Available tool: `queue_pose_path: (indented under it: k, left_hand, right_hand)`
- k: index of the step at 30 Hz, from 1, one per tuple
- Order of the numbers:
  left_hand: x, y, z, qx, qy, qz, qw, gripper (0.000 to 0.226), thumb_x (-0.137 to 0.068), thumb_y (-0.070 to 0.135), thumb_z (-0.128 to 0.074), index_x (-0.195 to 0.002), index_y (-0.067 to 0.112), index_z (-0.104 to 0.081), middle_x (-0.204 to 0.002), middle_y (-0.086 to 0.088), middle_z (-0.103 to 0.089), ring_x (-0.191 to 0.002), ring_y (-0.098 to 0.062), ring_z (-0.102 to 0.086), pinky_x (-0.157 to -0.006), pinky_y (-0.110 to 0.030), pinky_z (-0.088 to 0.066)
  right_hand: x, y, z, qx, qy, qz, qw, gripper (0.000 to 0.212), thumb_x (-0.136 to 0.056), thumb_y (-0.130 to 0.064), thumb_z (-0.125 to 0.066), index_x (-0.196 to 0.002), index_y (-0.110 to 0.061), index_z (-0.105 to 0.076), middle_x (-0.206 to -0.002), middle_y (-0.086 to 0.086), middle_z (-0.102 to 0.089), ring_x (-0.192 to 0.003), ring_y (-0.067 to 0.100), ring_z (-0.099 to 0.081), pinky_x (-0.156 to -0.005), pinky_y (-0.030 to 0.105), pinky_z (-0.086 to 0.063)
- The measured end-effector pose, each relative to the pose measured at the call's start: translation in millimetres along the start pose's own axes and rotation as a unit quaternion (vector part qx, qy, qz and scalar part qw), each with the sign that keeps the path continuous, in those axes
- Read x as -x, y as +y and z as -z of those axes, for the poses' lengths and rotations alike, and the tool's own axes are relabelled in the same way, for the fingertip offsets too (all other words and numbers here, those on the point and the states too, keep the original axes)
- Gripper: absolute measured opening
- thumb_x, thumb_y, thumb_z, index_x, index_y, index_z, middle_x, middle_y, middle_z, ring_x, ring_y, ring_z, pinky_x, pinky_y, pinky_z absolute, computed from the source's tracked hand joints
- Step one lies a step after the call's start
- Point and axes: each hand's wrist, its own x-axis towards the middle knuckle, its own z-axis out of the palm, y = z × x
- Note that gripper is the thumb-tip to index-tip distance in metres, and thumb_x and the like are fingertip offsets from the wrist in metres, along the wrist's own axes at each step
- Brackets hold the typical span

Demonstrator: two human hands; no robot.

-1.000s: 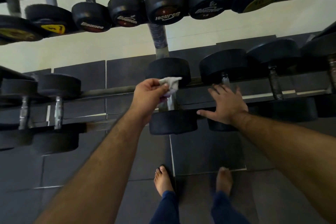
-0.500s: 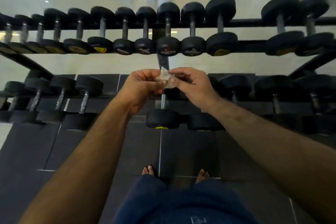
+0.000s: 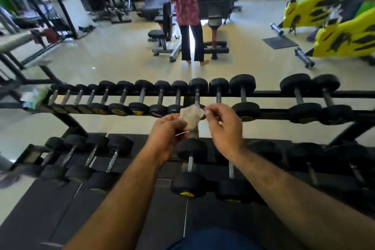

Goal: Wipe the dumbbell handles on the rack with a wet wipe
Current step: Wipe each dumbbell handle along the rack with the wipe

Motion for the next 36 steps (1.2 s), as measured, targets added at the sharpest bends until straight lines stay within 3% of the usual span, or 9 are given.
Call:
queue_pose_path:
  k: [3, 7, 11, 16, 21, 27, 31, 34, 36]
  left_hand:
    - [6, 1, -8, -0.018, -0.052, -0.018, 0.998, 0.026, -0.098, -0.006, -0.055, -0.119, -0.001, -0.070, -0.107, -0.017, -0.074, -0.091, -0.023, -0.070, -0.078, -0.035, -0.055]
    - [3, 0, -10, 0.003, -0.064, -0.022, 0.998, 0.031, -0.098, -0.006, -0.057, -0.126, 0.000, -0.069, -0.110, -0.016, -0.075, -0.093, -0.021, -0.071, -0.075, -0.032, -0.054]
    - [-7, -6, -7, 0.002, -0.060, -0.009, 0.998, 0.029, -0.095, -0.006, -0.059, -0.124, -0.007, -0.063, -0.105, -0.017, -0.074, -0.090, -0.024, -0.069, -0.072, -0.032, -0.055]
    - [-11, -14, -11, -0.119, -0.055, -0.067, 0.989, 0.041, -0.093, -0.007, -0.065, -0.130, 0.010, -0.064, -0.114, -0.010, -0.075, -0.097, -0.024, -0.073, -0.073, -0.030, -0.059]
    - [-21, 1, -19, -0.222, -0.110, -0.188, 0.950, 0.041, -0.096, 0.008, -0.073, -0.135, 0.019, -0.065, -0.124, -0.008, -0.072, -0.115, -0.025, -0.071, -0.093, -0.040, -0.062]
    - [-36, 7, -26, -0.206, -0.074, -0.095, 0.971, 0.017, -0.100, 0.008, -0.067, -0.115, 0.004, -0.073, -0.106, -0.018, -0.076, -0.095, -0.026, -0.074, -0.081, -0.039, -0.062]
    - [-39, -4, -43, -0.139, -0.012, -0.036, 0.990, 0.028, -0.104, 0.025, -0.063, -0.115, 0.000, -0.071, -0.110, -0.021, -0.075, -0.098, -0.030, -0.072, -0.093, -0.051, -0.058]
    - [-41, -9, -52, -0.079, 0.046, -0.055, 0.994, 0.041, -0.098, 0.041, -0.068, -0.119, 0.006, -0.065, -0.109, -0.013, -0.076, -0.102, -0.034, -0.074, -0.088, -0.050, -0.063]
    - [-42, -12, -53, -0.092, 0.025, -0.065, 0.993, 0.039, -0.096, 0.035, -0.073, -0.126, 0.012, -0.062, -0.115, -0.014, -0.075, -0.106, -0.035, -0.074, -0.085, -0.050, -0.064]
  right_hand:
    - [-7, -7, -4, -0.055, -0.139, -0.079, 0.986, 0.021, -0.102, -0.023, -0.074, -0.123, -0.023, -0.080, -0.110, -0.016, -0.076, -0.104, 0.000, -0.070, -0.094, 0.026, -0.059]
    - [-15, -10, 0, -0.187, -0.167, -0.178, 0.952, 0.027, -0.092, -0.020, -0.086, -0.119, -0.023, -0.082, -0.110, -0.006, -0.081, -0.108, 0.013, -0.075, -0.100, 0.041, -0.062]
    - [-15, -2, 5, -0.199, -0.192, -0.217, 0.936, 0.038, -0.090, 0.000, -0.083, -0.122, -0.022, -0.081, -0.112, -0.005, -0.080, -0.110, 0.015, -0.075, -0.092, 0.042, -0.066]
    - [-28, 0, 16, -0.198, -0.236, -0.265, 0.913, 0.040, -0.095, 0.004, -0.072, -0.119, -0.026, -0.083, -0.116, -0.005, -0.078, -0.106, 0.013, -0.074, -0.081, 0.029, -0.065]
    - [-40, 8, 19, -0.139, -0.238, -0.238, 0.931, 0.061, -0.085, -0.001, -0.086, -0.135, -0.028, -0.062, -0.116, 0.005, -0.071, -0.109, 0.021, -0.073, -0.088, 0.045, -0.067]
    - [-54, 17, 27, -0.255, -0.161, -0.302, 0.904, 0.062, -0.082, 0.012, -0.085, -0.127, -0.019, -0.057, -0.115, 0.015, -0.072, -0.102, 0.023, -0.077, -0.075, 0.035, -0.066]
    - [-57, 28, 31, -0.235, -0.178, -0.302, 0.907, 0.054, -0.081, 0.008, -0.087, -0.121, -0.018, -0.062, -0.112, 0.013, -0.075, -0.105, 0.024, -0.077, -0.080, 0.045, -0.068]
    - [-59, 34, 33, -0.236, -0.193, -0.305, 0.902, 0.056, -0.080, 0.005, -0.088, -0.123, -0.018, -0.062, -0.113, 0.012, -0.075, -0.108, 0.023, -0.076, -0.080, 0.047, -0.068]
    - [-61, 38, 35, -0.236, -0.203, -0.306, 0.900, 0.058, -0.080, 0.005, -0.089, -0.125, -0.018, -0.061, -0.114, 0.012, -0.075, -0.107, 0.023, -0.076, -0.081, 0.046, -0.068]
